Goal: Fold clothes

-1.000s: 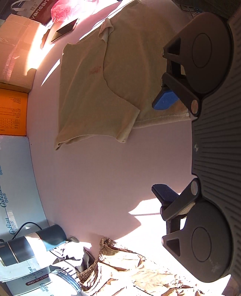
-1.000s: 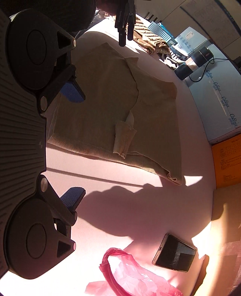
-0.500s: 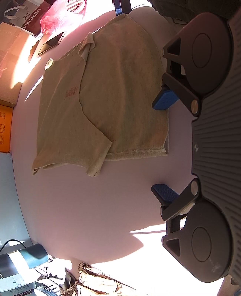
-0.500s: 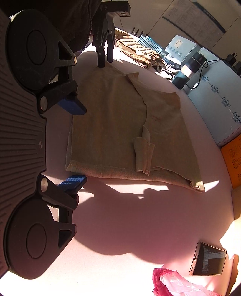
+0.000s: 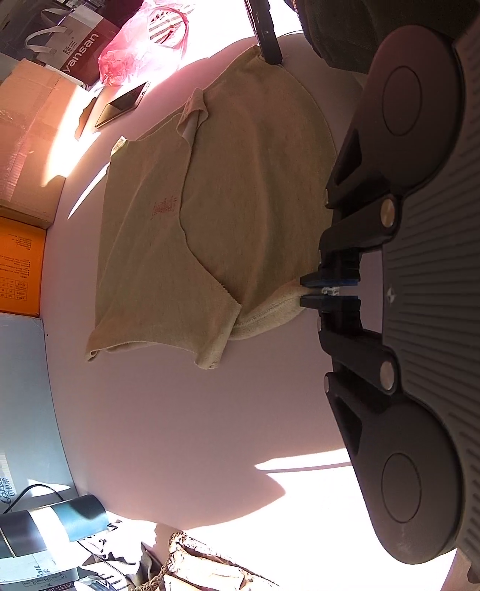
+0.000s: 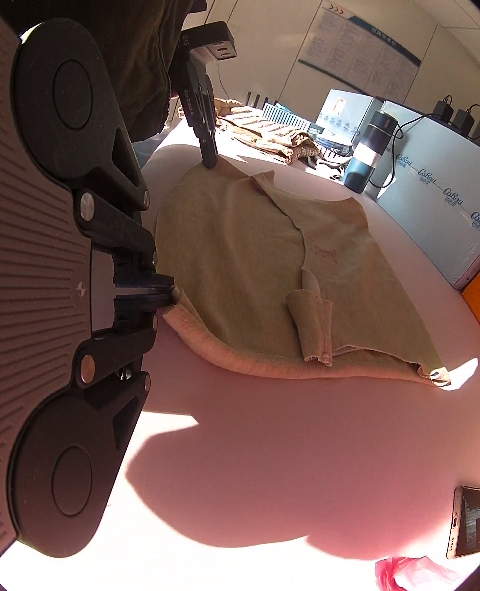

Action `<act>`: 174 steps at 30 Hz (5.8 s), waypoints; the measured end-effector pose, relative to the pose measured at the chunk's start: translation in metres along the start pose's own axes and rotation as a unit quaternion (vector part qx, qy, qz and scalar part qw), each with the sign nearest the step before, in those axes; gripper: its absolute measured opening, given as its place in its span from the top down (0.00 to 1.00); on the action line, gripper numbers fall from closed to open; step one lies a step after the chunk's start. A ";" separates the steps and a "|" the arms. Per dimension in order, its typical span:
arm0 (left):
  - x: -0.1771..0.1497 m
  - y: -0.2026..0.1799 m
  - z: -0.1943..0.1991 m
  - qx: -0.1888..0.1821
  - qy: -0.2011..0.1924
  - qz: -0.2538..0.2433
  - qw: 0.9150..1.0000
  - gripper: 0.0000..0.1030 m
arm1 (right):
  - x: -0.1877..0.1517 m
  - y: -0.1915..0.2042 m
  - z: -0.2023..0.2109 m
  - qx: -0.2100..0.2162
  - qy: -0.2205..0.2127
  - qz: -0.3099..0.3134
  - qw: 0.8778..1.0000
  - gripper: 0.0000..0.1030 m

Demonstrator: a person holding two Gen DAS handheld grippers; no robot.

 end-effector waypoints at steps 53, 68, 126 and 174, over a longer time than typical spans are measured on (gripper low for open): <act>0.172 0.083 -0.076 0.074 -0.046 0.133 0.987 0.58 | 0.145 -0.046 0.000 0.026 -0.297 -0.163 0.941 0.68; 0.091 0.064 -0.072 0.067 -0.001 0.138 0.988 0.25 | 0.104 -0.018 -0.011 -0.062 -0.134 0.013 0.989 0.13; 0.129 0.038 -0.126 0.081 -0.059 0.047 0.994 0.05 | 0.181 -0.046 -0.038 0.020 -0.101 0.143 0.984 0.00; 0.103 0.061 -0.003 0.114 -0.132 0.212 0.962 0.93 | 0.172 0.079 -0.054 0.076 -0.082 0.091 0.990 0.92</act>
Point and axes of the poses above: each gripper's, at about its wrist camera, not at the fingertips, and z roughly against the way its jaws point, y to its left, x to its top, the point moved 2 cm from there along -z, roughly the way its jaws point, and after that the axes turned 8 degrees about x, right-handed, at the moved point
